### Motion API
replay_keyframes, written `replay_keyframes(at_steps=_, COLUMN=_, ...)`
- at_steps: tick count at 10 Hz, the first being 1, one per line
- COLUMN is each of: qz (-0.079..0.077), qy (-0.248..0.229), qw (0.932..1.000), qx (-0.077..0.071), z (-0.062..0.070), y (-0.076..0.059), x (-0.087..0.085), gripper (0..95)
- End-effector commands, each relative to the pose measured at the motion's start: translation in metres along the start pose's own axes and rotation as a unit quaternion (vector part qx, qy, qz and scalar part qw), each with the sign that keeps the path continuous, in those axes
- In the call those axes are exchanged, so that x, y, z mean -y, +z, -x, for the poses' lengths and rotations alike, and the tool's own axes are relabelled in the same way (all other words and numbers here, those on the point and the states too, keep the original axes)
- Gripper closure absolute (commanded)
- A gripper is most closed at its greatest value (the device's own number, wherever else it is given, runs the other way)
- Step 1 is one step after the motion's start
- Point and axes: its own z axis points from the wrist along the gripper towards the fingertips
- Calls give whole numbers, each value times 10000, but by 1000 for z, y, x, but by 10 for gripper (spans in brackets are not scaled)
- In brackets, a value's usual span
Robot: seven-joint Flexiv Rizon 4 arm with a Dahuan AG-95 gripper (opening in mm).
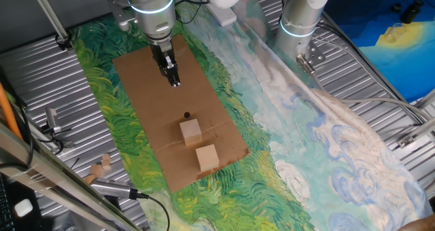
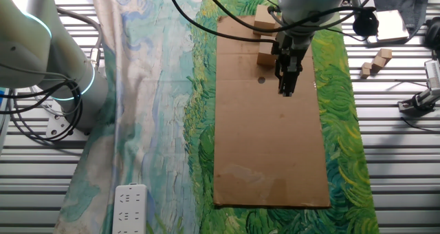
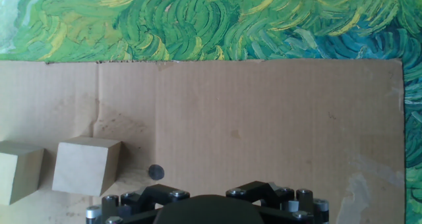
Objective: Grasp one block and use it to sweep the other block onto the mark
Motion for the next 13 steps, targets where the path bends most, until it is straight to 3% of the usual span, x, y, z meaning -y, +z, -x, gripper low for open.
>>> replay_keyframes(at_steps=1, qz=86, qy=-124, qw=9998, qx=110, z=0, y=0, x=0, gripper=950)
replay_keyframes(at_steps=13, qz=42, qy=-119, qw=9999, qx=102, z=0, y=0, x=0, gripper=950)
